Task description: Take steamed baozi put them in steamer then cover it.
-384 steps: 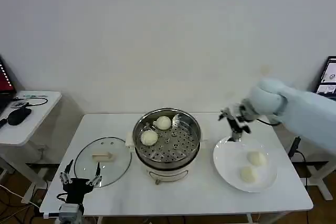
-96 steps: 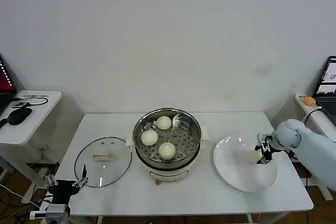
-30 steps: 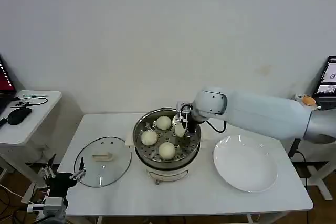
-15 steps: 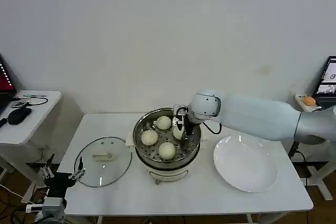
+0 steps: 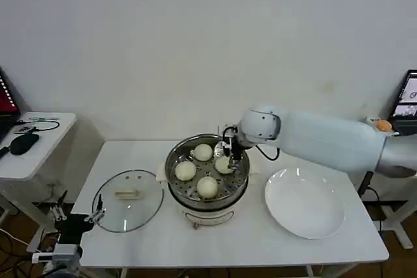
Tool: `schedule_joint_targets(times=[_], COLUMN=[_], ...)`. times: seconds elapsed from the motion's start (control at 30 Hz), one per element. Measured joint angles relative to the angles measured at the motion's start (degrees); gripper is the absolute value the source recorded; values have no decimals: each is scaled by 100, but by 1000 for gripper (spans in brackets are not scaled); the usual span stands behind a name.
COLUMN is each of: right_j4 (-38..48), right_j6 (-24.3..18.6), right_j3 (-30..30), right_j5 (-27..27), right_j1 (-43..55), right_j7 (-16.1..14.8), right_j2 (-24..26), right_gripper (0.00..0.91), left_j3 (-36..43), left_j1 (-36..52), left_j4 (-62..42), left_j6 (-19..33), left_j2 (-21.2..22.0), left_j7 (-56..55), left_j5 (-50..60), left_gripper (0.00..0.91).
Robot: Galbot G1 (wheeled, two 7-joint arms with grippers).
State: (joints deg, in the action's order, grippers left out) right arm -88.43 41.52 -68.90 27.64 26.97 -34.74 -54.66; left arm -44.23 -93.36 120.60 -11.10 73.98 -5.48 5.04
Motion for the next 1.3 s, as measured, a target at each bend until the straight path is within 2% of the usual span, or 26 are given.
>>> schedule_joint_targets(times=[0.2, 0.33, 0.5, 0.63, 0.77, 0.9, 1.13, 1.3], right_j4=[-656, -1076, -1506, -1811, -2089, -2182, -2180, -2251], right_j6=[-68, -222, -642, -1047, -1491, -2135, -3418, -3995], right_j3=[555, 1241, 2769, 4284, 5847, 7364, 9909, 11222], right_j5=[95, 62, -275, -650, -1084, -1427, -1722, -1621], right_j1=[-294, -850, -2258, -3757, -5314, -6740, -8812, -9858], right_j7=[477, 902, 1595, 2063, 2351, 2448, 2241, 2087], right_j2=[658, 1194, 1682, 1729, 1388, 804, -402, -1035], right_gripper=[907, 907, 907, 907, 907, 907, 907, 907], left_j3=[46, 47, 61, 79, 113, 134, 213, 252], left_j1=[33, 55, 65, 88, 85, 123, 224, 358], left_j4=[-44, -70, -163, -237, -312, -403, -602, -823], left_j6=[-13, -8, 68, 152, 259, 378, 585, 732], left_j2=[10, 33, 31, 41, 23, -19, -134, -289], left_j7=[2, 1, -31, -55, -68, -64, -89, -85], left_j5=[-14, -15, -37, -39, -24, 41, 371, 1033], left_gripper=[907, 907, 907, 907, 907, 907, 907, 907])
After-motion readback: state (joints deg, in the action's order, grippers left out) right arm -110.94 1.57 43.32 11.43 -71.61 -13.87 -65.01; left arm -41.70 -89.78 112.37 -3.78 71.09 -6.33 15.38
